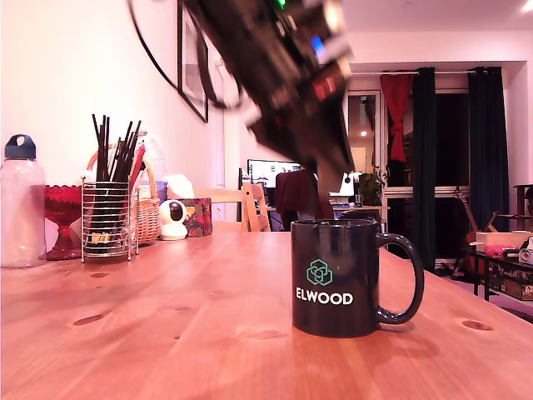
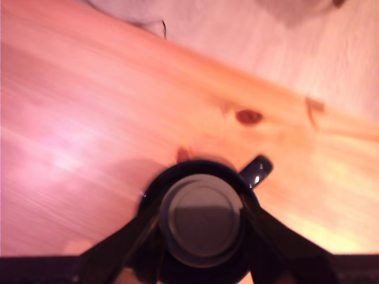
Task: Pick the coffee capsule and then drop it inside the coffee cup in front of you
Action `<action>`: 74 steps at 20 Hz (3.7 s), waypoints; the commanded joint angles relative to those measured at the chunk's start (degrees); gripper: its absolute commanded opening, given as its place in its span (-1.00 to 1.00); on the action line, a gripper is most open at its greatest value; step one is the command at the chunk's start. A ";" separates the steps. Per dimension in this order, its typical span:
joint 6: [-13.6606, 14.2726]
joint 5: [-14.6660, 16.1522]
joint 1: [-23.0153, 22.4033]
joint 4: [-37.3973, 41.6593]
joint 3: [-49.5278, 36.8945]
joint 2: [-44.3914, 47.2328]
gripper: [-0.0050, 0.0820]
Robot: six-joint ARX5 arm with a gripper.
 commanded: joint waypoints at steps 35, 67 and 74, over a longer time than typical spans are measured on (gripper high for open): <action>0.50 0.11 -0.55 -2.62 0.81 2.71 0.85; -3.85 4.68 8.41 0.72 -4.94 -8.35 -0.93; -6.34 4.59 14.62 9.25 -18.25 -15.58 -0.93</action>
